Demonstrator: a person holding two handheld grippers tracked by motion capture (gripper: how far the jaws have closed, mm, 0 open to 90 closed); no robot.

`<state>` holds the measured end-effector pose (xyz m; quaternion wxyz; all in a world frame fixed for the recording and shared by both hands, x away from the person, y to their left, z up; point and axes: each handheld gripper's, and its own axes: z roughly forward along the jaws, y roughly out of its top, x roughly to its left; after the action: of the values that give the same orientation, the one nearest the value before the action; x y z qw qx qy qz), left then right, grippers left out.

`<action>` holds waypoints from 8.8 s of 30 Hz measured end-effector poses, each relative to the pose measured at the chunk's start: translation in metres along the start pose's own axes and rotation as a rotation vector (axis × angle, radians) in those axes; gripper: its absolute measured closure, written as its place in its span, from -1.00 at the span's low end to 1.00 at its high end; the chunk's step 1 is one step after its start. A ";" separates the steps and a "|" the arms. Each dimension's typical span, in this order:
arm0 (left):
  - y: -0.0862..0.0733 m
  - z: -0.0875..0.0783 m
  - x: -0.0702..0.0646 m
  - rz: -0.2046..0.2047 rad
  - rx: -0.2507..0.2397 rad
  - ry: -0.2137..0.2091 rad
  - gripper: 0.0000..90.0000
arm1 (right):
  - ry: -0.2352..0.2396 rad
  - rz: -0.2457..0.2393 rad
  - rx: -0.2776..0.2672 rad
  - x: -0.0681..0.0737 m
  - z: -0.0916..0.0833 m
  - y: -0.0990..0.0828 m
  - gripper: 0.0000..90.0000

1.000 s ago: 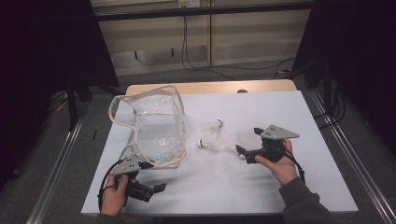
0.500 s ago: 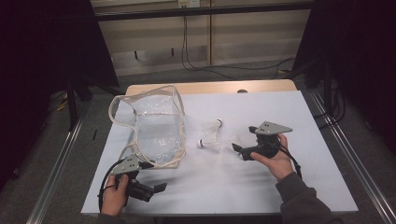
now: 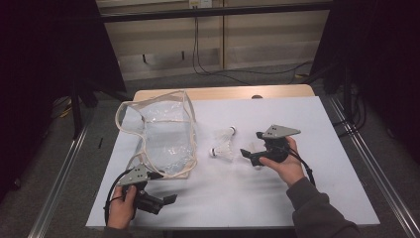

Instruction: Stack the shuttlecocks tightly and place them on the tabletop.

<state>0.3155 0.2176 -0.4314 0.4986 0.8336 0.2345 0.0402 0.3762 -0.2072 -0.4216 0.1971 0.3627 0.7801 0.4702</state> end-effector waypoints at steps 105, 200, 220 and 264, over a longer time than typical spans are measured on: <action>0.001 0.002 -0.001 -0.010 -0.019 -0.003 -0.92 | -0.035 0.102 0.087 -0.029 -0.027 -0.017 0.47; 0.001 0.001 -0.001 -0.004 -0.024 -0.006 -0.92 | 0.152 0.066 0.098 -0.016 -0.018 -0.021 1.00; 0.001 0.000 -0.001 -0.007 -0.028 -0.004 -0.92 | 0.172 0.057 0.093 -0.009 -0.009 -0.015 1.00; 0.002 0.000 -0.001 -0.007 -0.032 -0.006 -0.92 | 0.179 0.048 0.108 0.001 0.014 -0.009 1.00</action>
<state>0.3155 0.2168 -0.4299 0.5126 0.8248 0.2352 0.0397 0.3813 -0.2008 -0.4366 0.0954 0.3481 0.8098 0.4626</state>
